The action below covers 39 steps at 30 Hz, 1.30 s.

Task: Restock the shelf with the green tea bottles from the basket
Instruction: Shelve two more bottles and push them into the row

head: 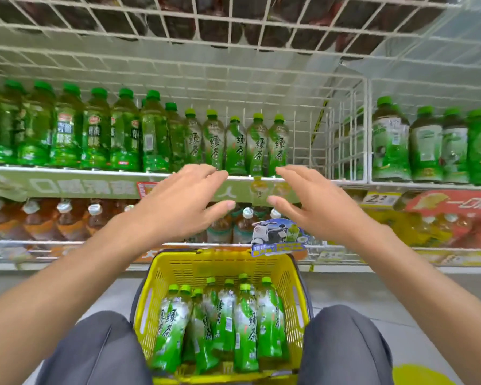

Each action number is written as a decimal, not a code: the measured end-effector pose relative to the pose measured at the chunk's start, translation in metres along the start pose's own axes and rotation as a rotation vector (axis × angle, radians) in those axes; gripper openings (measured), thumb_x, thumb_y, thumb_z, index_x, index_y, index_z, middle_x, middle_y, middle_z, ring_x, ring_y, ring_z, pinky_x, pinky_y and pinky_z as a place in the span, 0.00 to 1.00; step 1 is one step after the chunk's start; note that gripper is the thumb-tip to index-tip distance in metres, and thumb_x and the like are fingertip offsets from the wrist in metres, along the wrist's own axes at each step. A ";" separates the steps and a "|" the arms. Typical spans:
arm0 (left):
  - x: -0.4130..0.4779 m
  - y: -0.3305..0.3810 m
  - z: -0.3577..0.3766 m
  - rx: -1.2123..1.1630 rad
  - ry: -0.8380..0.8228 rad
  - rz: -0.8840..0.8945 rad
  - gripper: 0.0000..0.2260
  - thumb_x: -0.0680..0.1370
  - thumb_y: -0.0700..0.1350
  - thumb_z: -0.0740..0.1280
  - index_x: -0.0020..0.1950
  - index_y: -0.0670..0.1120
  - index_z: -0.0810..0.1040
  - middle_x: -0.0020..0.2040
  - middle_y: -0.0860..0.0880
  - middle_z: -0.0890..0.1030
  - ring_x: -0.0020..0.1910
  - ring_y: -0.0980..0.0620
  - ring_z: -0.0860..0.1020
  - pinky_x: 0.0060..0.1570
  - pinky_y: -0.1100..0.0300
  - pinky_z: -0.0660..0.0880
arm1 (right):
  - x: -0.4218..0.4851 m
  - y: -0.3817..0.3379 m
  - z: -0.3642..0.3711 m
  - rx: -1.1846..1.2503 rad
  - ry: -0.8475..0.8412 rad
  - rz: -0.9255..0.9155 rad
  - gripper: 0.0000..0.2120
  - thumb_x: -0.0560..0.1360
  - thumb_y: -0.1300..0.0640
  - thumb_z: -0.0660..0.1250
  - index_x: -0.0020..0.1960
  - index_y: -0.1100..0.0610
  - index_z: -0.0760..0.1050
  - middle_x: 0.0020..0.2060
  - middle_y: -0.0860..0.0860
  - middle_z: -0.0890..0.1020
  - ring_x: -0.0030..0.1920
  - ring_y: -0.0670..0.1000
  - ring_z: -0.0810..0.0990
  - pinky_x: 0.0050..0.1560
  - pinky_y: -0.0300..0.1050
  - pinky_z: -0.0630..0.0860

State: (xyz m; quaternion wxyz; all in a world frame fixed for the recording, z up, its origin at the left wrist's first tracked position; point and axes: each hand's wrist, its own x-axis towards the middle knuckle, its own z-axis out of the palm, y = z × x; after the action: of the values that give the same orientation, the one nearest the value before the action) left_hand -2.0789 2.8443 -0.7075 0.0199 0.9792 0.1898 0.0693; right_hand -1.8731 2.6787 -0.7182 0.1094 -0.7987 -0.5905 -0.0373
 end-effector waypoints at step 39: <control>-0.053 -0.104 0.345 -0.752 -0.666 -0.724 0.25 0.76 0.45 0.76 0.69 0.42 0.71 0.38 0.47 0.76 0.41 0.47 0.78 0.47 0.53 0.73 | -0.019 0.011 0.349 0.171 -0.711 0.208 0.21 0.80 0.39 0.63 0.49 0.58 0.75 0.44 0.55 0.80 0.44 0.56 0.80 0.40 0.47 0.74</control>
State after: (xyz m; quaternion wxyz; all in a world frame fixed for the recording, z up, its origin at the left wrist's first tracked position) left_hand -2.1165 2.9164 -1.0621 0.4440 0.7476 0.4562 -0.1891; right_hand -1.8926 2.7346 -1.0628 -0.0331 -0.8053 -0.5085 0.3028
